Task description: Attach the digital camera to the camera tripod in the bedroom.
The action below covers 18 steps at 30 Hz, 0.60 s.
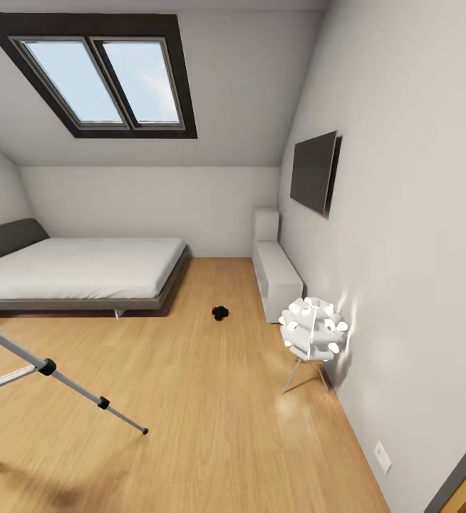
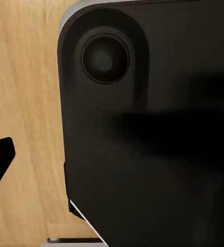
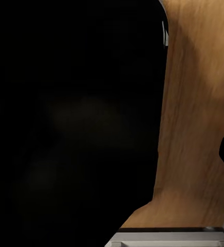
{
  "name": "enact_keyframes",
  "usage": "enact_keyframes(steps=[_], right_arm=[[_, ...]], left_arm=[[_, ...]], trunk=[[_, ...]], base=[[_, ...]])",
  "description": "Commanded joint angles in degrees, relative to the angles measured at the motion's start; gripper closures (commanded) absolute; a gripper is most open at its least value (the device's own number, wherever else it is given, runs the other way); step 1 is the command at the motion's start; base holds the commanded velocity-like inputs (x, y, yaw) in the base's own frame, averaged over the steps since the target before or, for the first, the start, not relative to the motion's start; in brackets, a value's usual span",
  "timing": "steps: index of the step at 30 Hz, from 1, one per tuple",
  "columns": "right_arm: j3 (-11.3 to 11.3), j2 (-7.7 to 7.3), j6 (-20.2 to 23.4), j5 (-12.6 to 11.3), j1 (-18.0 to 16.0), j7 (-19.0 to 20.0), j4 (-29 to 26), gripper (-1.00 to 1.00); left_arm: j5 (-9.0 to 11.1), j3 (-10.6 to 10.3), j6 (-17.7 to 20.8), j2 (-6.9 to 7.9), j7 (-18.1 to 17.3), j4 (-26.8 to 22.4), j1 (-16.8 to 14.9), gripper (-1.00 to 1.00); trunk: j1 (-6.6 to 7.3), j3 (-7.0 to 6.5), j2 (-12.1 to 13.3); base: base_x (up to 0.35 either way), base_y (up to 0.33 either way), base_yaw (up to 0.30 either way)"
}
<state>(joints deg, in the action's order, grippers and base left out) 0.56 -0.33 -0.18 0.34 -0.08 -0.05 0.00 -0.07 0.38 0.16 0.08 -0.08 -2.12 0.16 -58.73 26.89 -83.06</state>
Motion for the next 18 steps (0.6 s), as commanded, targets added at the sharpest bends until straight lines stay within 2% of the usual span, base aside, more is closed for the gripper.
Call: enact_keyframes(steps=[1, 7, 8, 11, 18], right_arm=[[0.05, -0.01, -0.01, 0.03, -0.01, 0.02, 0.00, -1.00], [0.05, 0.04, 0.06, 0.09, -0.01, -0.02, 0.00, -1.00], [0.05, 0.01, 0.06, 0.10, -0.01, -0.05, 0.00, -1.00], [0.07, -0.02, 0.03, 0.10, -0.01, -0.13, 0.00, -1.00], [0.06, -0.03, -0.07, 0.10, -0.01, -0.31, 0.00, -1.00]], left_arm=[[-0.01, 0.04, 0.02, 0.00, -0.01, -0.08, 0.02, -1.00], [0.72, 0.16, 0.01, -0.16, 0.04, -0.16, 0.02, -1.00], [2.31, 0.03, 0.03, -0.06, 0.01, -0.15, 0.02, -1.00], [3.17, -0.02, 0.20, 0.05, 0.00, -0.16, 0.02, -1.00], [3.55, 0.03, 0.65, 0.01, 0.05, -0.12, 0.02, -1.00]], trunk=[[0.00, 0.04, -0.02], [0.00, 0.04, -0.02], [0.00, 0.04, -0.02], [0.00, 0.04, -0.02], [0.00, 0.04, -0.02]], base=[[0.000, 0.000, 0.000], [0.003, 0.000, 0.000], [0.224, 0.000, 0.000], [0.269, 0.000, 0.000], [0.315, 0.000, 0.000]])
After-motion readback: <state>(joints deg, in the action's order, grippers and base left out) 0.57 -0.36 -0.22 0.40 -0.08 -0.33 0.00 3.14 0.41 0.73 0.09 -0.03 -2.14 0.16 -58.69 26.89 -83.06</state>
